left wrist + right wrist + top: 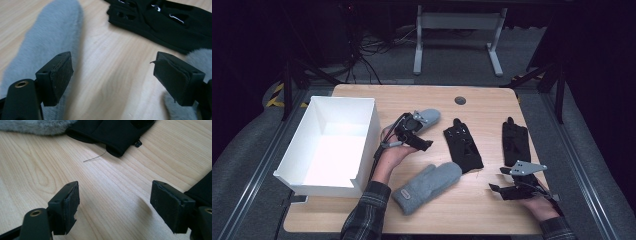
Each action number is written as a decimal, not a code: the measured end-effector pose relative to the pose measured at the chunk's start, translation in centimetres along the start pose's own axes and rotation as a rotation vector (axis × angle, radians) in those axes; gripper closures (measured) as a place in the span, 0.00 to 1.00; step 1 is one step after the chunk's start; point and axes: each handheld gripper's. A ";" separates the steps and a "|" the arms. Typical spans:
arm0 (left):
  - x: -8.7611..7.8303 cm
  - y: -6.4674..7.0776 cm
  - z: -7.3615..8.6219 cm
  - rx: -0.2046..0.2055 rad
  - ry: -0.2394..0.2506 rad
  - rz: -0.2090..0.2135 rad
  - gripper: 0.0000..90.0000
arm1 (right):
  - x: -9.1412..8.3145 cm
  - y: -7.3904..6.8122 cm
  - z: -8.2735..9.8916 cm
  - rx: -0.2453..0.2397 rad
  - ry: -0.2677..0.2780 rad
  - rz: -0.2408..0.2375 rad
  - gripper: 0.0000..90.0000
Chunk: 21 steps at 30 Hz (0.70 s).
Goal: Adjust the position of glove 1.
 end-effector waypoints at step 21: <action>3.5 -7.1 -2.1 -0.134 -0.015 -0.053 0.24 | 0.4 0.3 0.4 0.012 0.007 -0.019 0.24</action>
Point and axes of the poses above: each handheld gripper's, and its own axes: x roughly forward along the jaws, z roughly out of its underside, y roughly to its right, and after that the axes turned 11 degrees about -y, right-handed
